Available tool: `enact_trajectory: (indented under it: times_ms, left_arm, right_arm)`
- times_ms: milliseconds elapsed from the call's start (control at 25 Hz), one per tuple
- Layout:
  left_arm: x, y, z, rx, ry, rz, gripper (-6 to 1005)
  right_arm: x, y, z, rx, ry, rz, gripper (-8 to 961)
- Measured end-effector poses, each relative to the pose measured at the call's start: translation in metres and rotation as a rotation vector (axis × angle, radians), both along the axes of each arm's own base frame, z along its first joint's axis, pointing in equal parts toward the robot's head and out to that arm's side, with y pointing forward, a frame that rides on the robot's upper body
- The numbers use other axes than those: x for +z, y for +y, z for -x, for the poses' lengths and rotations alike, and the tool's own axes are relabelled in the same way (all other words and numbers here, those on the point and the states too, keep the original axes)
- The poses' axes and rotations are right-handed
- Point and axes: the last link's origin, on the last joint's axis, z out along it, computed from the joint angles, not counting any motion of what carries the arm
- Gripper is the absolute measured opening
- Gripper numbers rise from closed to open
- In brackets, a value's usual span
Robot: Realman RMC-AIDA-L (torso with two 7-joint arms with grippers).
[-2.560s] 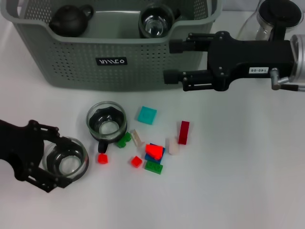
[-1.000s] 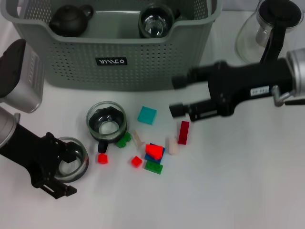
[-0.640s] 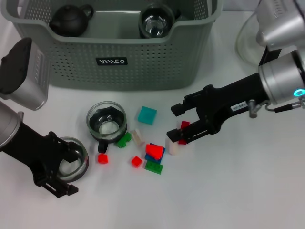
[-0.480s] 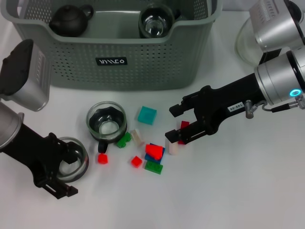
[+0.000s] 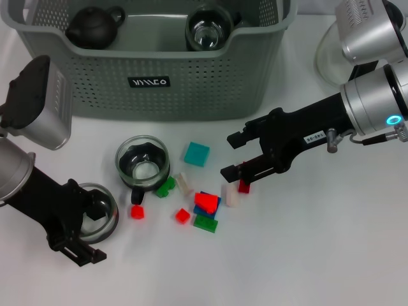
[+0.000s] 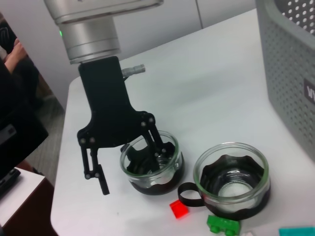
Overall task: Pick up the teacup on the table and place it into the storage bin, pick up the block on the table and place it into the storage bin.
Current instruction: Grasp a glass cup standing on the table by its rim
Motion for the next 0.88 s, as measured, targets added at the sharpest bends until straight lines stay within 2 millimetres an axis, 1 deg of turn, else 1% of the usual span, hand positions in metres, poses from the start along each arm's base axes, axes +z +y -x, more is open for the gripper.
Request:
enact_trajectory:
  times_ms: [400, 800, 880]
  left_arm:
    - [-0.0046, -0.0012, -0.0007, 0.002, 0.008, 0.021, 751]
    - [-0.0051, -0.0007, -0.0024, -0.006, 0.016, 0.030, 742]
    - [-0.0051, -0.0002, -0.0024, -0.008, 0.018, 0.030, 678]
  right_arm:
    - [0.0005, 0.0017, -0.0018, -0.010, 0.005, -0.018, 794]
    - [0.0008, 0.0017, -0.0025, -0.012, 0.007, -0.020, 794]
    - [0.0010, 0.0019, -0.0025, -0.012, 0.008, -0.022, 794]
